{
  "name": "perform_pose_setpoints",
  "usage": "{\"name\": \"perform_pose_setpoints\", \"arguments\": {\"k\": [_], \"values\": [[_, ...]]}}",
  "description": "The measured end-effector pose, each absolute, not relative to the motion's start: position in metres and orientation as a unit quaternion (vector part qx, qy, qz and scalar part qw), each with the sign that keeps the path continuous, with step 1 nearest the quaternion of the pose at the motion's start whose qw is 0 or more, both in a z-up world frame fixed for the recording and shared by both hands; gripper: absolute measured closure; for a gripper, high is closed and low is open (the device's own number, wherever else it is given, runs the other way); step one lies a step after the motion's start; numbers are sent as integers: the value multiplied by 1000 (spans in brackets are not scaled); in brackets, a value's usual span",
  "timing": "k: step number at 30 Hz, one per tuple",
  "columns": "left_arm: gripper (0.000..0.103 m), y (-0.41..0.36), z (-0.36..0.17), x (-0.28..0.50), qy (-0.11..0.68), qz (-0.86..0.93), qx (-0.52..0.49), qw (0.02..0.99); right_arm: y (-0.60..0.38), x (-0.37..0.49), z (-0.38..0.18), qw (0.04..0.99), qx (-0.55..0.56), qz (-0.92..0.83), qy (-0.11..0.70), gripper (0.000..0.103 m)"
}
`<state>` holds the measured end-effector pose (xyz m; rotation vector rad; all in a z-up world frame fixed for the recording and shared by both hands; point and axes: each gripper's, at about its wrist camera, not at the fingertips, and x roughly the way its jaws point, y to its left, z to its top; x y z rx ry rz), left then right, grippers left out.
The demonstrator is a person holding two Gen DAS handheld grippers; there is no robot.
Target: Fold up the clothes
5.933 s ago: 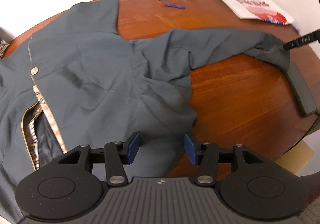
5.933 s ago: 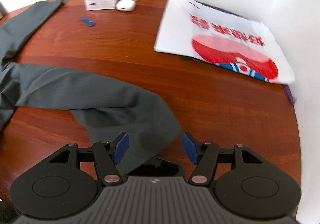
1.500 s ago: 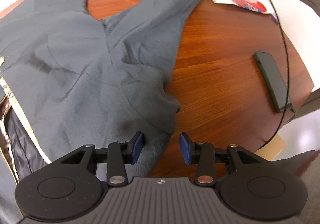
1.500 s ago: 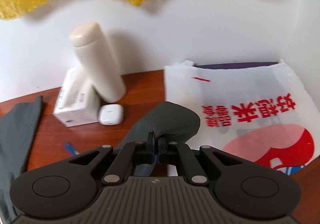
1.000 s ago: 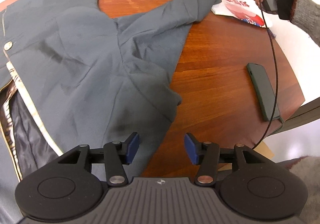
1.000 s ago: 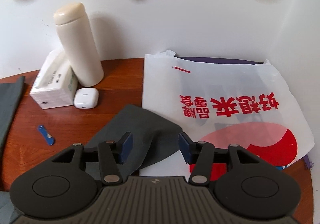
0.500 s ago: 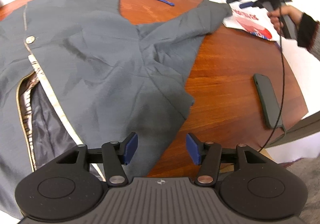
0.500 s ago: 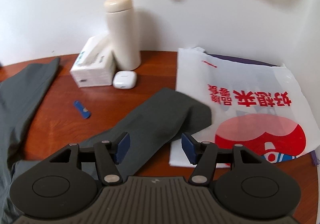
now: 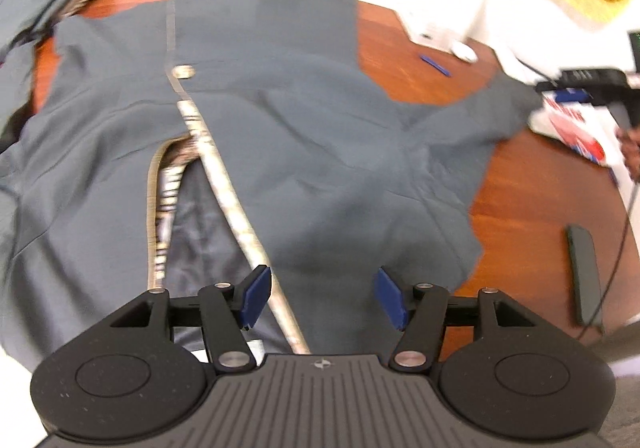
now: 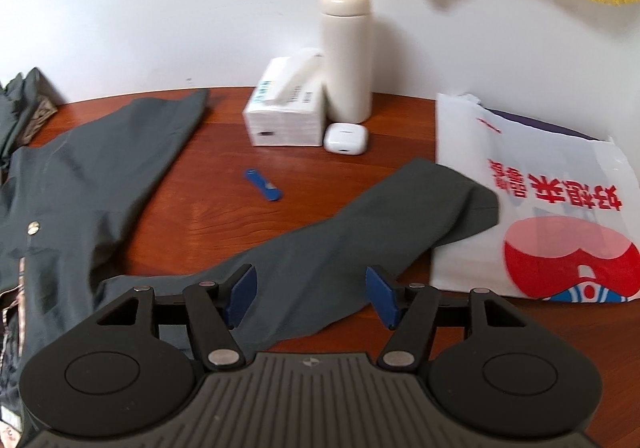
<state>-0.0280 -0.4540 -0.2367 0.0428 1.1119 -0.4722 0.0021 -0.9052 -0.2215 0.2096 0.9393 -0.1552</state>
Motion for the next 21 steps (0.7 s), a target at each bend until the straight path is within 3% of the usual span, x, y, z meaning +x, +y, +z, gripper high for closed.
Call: {"name": "perform_pose_setpoints", "arguments": {"k": [21], "values": [[41,-275,-218,4,514,-128,1,848,-709,-12,-189,890,93,-18,446,30]]}}
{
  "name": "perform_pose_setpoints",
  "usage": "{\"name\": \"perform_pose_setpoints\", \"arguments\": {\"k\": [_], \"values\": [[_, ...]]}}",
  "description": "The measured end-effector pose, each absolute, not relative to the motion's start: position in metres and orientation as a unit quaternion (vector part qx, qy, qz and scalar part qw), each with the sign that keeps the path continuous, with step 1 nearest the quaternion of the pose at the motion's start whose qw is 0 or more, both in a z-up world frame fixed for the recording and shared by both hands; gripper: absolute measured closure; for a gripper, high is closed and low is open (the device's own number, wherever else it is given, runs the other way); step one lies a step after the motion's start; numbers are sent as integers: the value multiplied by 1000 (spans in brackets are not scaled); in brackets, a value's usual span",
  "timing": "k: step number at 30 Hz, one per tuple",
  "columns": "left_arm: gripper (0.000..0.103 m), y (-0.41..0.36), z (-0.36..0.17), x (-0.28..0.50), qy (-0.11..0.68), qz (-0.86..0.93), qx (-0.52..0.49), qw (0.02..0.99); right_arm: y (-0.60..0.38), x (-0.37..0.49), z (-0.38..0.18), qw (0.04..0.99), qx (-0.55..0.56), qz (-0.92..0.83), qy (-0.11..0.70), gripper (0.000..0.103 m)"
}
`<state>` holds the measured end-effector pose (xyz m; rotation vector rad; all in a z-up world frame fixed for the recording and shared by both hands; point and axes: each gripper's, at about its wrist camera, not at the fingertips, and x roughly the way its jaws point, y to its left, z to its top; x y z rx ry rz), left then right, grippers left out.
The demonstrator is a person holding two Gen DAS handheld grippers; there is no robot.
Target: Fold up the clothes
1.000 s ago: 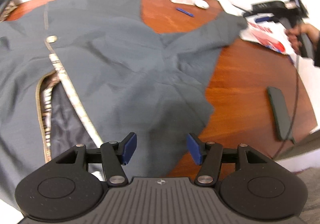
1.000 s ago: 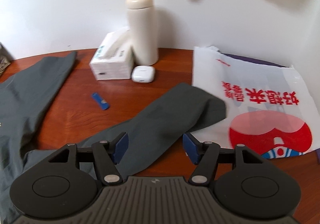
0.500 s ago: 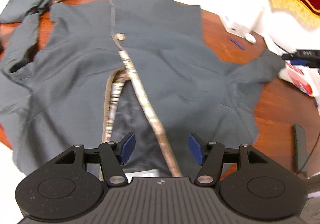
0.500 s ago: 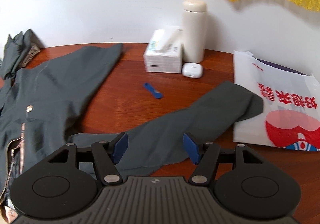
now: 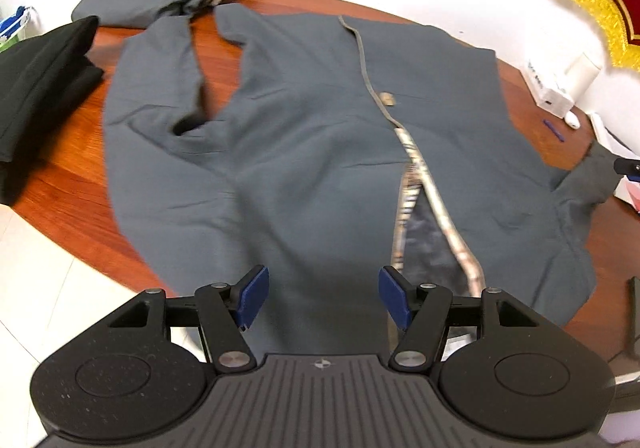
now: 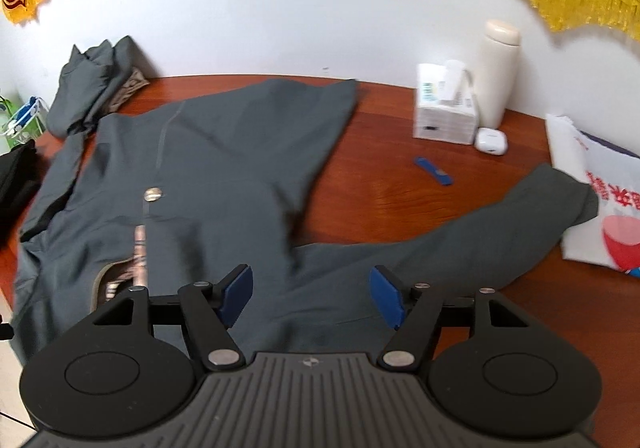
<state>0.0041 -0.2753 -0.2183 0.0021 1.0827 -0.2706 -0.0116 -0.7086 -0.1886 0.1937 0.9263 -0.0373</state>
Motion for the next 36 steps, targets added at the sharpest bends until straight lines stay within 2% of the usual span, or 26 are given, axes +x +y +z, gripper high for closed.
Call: {"name": "perform_pose_setpoints", "arguments": {"k": [16,36], "values": [[40,-169,-221,34,513,-159,39,843,-551,-9,-182,890,87,-9,447,29],[39,-105,-226,84,515,-75,-11,854,-484,12,-207,873,109,39,474,28]]}}
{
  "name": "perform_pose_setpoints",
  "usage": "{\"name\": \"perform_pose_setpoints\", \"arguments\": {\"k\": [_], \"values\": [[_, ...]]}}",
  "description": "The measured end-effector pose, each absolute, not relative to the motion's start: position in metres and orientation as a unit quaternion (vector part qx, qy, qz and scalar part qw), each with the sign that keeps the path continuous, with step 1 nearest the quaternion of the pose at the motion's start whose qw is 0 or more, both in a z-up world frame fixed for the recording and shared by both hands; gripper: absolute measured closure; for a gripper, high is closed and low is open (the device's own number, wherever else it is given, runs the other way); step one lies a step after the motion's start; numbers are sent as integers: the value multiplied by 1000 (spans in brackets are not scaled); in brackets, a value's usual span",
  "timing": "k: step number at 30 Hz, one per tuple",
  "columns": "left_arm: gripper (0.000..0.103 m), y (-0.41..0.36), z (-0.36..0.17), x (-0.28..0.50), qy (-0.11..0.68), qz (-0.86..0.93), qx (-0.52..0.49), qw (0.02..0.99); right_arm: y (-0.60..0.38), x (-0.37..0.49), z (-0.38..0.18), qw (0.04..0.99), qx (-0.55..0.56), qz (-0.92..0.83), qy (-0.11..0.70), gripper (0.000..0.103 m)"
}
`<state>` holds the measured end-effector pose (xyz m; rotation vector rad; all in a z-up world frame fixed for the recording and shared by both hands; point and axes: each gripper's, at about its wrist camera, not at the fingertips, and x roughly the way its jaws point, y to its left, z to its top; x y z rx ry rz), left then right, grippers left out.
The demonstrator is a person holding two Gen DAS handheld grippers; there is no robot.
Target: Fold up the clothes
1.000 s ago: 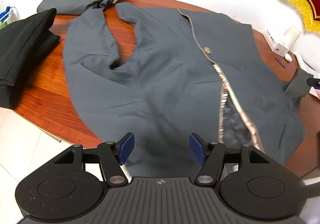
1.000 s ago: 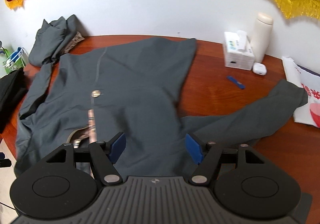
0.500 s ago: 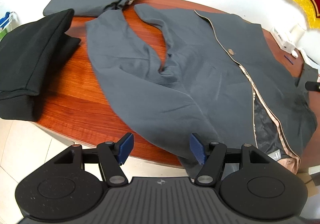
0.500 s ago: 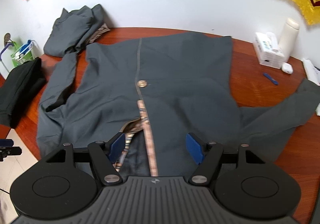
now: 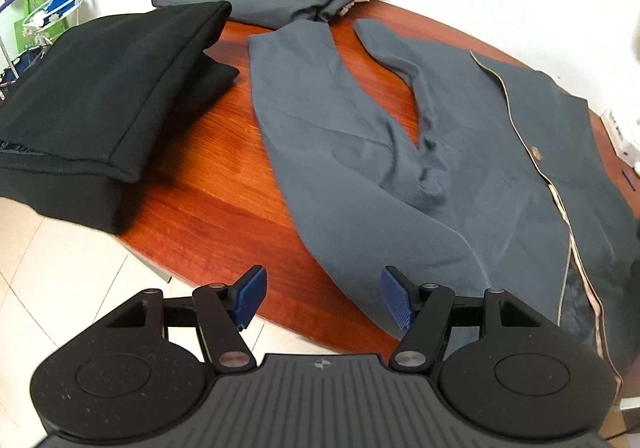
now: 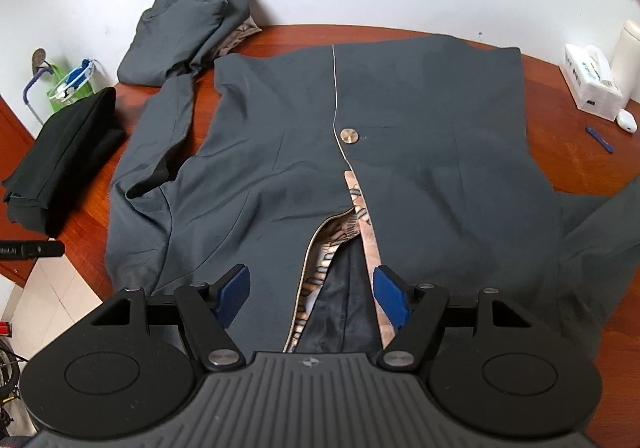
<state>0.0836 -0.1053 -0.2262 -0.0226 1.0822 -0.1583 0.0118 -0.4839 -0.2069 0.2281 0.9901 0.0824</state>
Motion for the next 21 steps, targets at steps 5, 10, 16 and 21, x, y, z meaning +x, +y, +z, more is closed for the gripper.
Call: {"name": "perform_pose_setpoints", "arguments": {"k": [5,10,16,21], "values": [[39,-87,-241,125,521,-95,13,848,-465,16,-210,874,125,16,469,28],[39,-72,-250,171,517,-140,55,842,-432,20,-216,865,163,-33,474,28],[39,-66,-257,247,496,-198,110,838,-393,24,-222,857,187,-85,473,28],[39,-75,-258,311,480,-236,153,831,-371,25,-224,847,208,-128,473,28]]}}
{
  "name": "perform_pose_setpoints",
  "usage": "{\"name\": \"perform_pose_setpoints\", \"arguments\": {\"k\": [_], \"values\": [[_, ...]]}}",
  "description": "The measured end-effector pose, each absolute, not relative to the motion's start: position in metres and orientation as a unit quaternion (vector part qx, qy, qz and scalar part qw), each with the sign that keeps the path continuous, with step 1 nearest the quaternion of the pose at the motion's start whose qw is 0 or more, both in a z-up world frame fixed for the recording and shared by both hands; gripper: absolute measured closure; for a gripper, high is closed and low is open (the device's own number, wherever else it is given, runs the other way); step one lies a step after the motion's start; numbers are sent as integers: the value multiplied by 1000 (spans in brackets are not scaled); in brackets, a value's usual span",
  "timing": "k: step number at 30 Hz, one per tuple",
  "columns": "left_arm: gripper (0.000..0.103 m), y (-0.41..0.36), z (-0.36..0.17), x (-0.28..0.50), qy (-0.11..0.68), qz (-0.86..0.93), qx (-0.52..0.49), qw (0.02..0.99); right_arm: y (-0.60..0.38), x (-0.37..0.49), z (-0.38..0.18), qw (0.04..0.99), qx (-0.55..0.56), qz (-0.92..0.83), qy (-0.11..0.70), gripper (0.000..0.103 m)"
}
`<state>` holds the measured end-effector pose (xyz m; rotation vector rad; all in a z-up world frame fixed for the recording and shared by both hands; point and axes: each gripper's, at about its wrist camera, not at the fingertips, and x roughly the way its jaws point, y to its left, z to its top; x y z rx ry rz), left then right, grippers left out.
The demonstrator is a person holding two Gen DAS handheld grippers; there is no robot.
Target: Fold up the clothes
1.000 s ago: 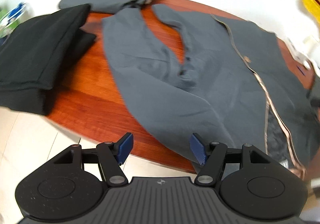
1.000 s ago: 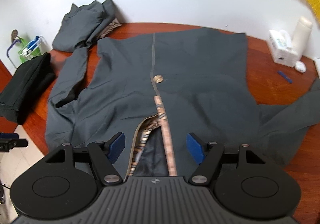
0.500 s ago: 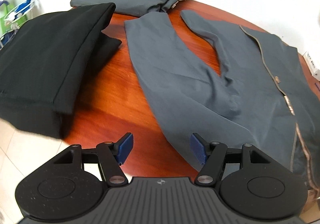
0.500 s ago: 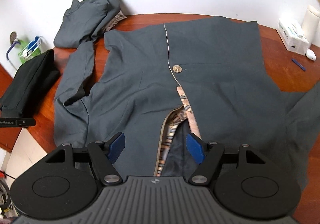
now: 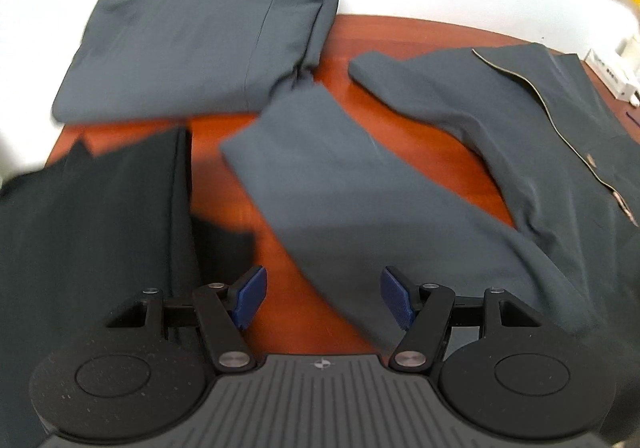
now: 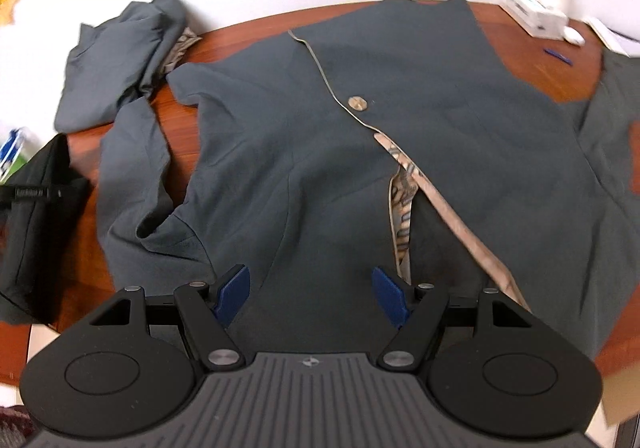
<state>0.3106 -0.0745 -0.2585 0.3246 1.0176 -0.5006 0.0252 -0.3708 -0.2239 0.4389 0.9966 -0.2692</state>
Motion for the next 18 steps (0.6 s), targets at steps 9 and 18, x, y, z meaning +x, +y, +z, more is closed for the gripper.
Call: {"name": "perform_pose_setpoints", "arguments": {"k": [9,18], "values": [[27,-108,-270,401,450,-248,208,832,-354,12,-222,829,230,-194,472,27],[25,-132,-299,444,462,-273,250,806,-349,3,-221,816,241,-239,468,26]]}}
